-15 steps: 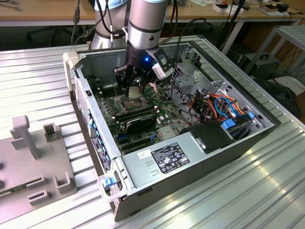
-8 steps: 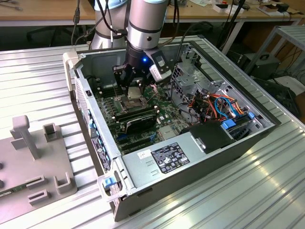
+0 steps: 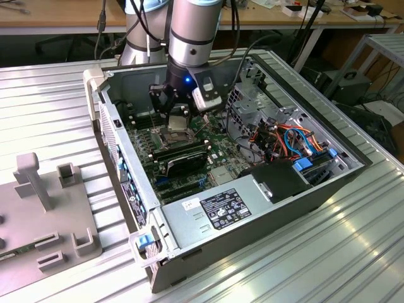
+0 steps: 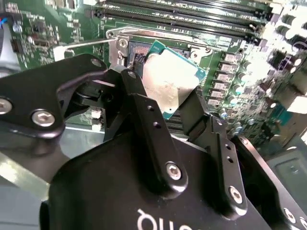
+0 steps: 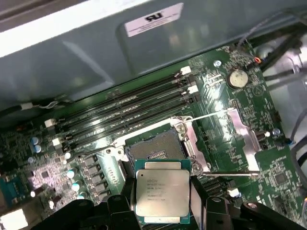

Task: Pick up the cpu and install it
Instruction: 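Place the cpu into insertion slot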

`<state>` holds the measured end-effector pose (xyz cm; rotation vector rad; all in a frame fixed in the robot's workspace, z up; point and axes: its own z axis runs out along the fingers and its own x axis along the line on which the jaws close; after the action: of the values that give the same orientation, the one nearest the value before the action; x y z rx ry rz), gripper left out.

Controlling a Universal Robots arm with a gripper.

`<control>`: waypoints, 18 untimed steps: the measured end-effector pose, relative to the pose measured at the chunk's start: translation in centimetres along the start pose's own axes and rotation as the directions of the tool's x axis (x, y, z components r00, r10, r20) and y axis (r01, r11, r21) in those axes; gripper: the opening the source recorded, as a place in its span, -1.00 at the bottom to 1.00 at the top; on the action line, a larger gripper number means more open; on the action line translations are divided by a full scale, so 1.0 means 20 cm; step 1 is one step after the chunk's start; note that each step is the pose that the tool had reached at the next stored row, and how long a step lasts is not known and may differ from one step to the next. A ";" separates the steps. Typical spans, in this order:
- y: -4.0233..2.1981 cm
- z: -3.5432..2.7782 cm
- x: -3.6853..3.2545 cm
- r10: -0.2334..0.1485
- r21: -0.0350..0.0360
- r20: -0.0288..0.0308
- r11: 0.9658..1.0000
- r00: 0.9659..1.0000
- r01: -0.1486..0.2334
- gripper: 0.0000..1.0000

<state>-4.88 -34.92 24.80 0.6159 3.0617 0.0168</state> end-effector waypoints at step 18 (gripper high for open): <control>0.000 0.017 0.000 0.355 0.005 0.006 0.935 0.935 -0.355 0.09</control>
<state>-4.88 -34.92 24.45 1.1573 2.8990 0.0114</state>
